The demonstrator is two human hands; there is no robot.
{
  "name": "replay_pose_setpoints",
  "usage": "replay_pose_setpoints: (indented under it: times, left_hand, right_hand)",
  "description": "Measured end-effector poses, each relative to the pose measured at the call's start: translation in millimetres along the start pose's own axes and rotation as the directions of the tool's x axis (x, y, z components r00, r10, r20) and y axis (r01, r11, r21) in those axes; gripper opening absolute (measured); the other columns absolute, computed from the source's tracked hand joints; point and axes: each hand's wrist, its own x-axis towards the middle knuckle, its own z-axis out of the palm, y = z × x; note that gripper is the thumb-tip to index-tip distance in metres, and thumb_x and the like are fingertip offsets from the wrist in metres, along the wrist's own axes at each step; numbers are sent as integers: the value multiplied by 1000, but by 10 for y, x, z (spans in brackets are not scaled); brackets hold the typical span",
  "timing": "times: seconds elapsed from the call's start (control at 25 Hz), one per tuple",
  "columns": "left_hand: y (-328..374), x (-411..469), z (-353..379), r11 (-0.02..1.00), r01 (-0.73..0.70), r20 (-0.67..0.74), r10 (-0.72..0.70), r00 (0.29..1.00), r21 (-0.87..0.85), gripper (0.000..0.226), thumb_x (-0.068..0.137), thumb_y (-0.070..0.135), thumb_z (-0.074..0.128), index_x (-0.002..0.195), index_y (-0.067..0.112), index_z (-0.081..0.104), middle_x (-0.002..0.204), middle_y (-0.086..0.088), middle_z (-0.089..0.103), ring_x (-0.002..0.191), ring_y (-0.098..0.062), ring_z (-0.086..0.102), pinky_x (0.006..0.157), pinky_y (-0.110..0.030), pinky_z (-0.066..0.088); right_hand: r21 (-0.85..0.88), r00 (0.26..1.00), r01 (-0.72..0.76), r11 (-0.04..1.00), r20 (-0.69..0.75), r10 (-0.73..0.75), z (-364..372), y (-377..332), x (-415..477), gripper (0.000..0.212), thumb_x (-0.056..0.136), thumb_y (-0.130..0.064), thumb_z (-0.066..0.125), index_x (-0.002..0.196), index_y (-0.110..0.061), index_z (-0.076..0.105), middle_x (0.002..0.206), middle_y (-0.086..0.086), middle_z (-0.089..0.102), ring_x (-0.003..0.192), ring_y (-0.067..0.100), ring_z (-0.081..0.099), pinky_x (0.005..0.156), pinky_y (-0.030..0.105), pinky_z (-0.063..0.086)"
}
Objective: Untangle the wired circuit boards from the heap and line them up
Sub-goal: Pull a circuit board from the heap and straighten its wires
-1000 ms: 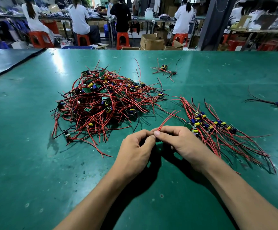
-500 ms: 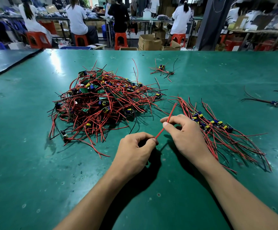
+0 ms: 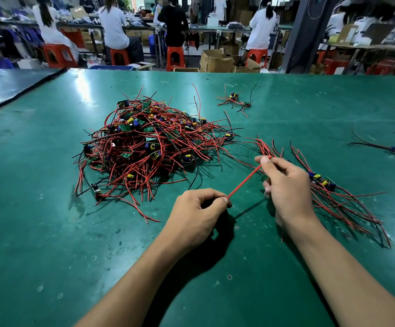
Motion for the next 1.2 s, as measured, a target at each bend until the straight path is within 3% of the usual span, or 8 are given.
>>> replay_pose_setpoints:
  times: [0.12,0.2,0.28,0.4,0.56,0.68,1.04,1.2]
  left_hand:
    - [-6,-14,-22,998,25,2,-24,1000,-66,16,91,20,62,80,17,74,57,4,62,49,-12,52,52,-21,42]
    - [23,4,-41,956,74,-9,-80,997,-285,16,94,18,61,85,11,71,68,-3,69,54,-17,59,53,-24,47]
    - [76,41,-66,825,153,19,-170,985,-544,24,97,28,57,94,6,66,81,-14,73,59,-21,67,52,-26,55]
    - [126,80,-127,676,243,98,-246,964,-695,56,98,52,39,115,2,60,101,-21,73,72,-26,72,62,-31,59]
    - [123,92,-184,636,279,165,-234,958,-720,77,95,66,21,124,3,56,111,-21,71,84,-28,72,69,-33,59]
    - [109,101,-195,653,278,173,-222,960,-704,84,92,71,17,126,5,56,111,-18,72,92,-29,71,77,-36,58]
    - [42,112,-145,707,256,216,-148,965,-659,88,87,77,14,140,16,50,123,-11,68,117,-24,63,105,-42,42]
    - [103,41,-95,685,283,313,-83,946,-672,84,82,77,24,142,23,48,133,-7,63,118,-18,63,98,-32,48]
  right_hand:
    - [218,992,-117,969,59,107,24,-47,-19,24,101,-23,57,84,-16,74,73,-4,50,40,6,33,37,19,26]
    - [255,983,-173,951,105,151,23,-71,-28,27,100,-34,58,92,-13,72,78,-3,49,40,5,36,36,18,27]
    - [226,977,-195,954,130,169,32,-66,-49,29,97,-40,61,97,-12,71,80,-3,51,42,5,38,36,19,28]
    - [152,972,-198,968,158,174,71,-40,-113,32,95,-40,65,96,-9,69,73,-8,54,43,7,39,37,19,29]
    - [103,967,-151,983,220,126,111,-56,-202,20,94,-41,67,83,-25,72,66,-13,55,44,8,40,38,20,31]
    - [-9,962,-61,998,267,61,122,-53,-247,15,91,-45,69,92,-31,72,76,-9,61,47,10,44,40,23,35]
    - [-185,933,80,979,360,-8,185,-51,-375,37,77,-48,79,107,-29,71,85,-8,65,62,6,53,59,23,47]
    - [-356,927,268,895,350,-138,240,-29,-437,37,79,-28,83,113,-23,72,100,-9,71,82,-3,62,79,16,49]
